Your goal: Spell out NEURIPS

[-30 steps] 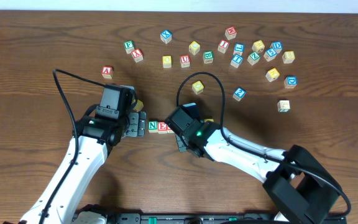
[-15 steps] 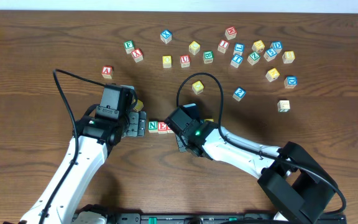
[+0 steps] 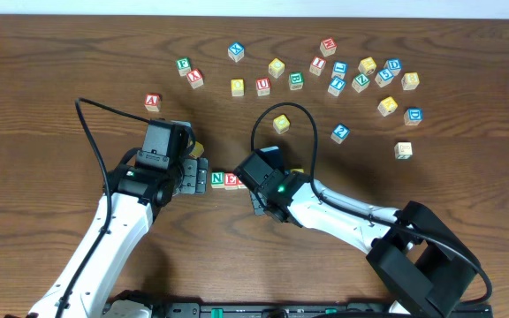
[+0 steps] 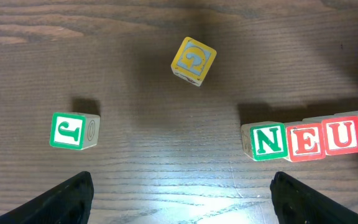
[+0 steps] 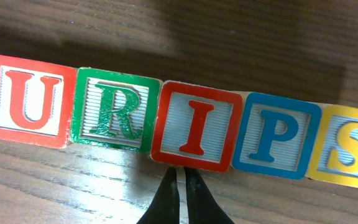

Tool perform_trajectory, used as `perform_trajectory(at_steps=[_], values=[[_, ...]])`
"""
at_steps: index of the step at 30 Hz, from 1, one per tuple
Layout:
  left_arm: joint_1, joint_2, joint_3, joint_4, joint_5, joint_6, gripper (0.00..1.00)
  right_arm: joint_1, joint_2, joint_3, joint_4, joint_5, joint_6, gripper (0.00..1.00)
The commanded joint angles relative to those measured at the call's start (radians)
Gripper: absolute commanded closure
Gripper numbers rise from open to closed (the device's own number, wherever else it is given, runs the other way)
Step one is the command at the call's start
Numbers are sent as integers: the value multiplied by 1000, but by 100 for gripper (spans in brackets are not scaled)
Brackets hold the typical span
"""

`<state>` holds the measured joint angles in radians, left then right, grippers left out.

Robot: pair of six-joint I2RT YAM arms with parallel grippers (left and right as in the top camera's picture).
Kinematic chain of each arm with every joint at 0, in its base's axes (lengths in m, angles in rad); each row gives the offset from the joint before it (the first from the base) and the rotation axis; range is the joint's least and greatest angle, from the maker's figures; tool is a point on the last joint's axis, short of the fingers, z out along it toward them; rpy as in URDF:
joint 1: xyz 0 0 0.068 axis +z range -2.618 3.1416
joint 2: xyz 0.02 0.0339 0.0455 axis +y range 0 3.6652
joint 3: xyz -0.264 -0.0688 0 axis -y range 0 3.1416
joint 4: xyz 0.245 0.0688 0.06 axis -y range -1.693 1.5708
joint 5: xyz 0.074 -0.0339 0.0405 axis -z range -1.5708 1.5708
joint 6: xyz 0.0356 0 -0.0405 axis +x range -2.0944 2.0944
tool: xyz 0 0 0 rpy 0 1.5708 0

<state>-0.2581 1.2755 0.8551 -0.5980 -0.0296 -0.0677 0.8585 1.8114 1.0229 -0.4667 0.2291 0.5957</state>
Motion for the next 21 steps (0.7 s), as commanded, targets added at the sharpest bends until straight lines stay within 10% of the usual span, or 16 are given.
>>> perform_trajectory(at_steps=[1, 21], values=[[-1, 6, 21, 0, -8, -2, 10, -4, 7, 8, 5, 32, 17, 99], [0, 6, 21, 0, -8, -2, 10, -4, 7, 8, 10, 42, 10, 99]])
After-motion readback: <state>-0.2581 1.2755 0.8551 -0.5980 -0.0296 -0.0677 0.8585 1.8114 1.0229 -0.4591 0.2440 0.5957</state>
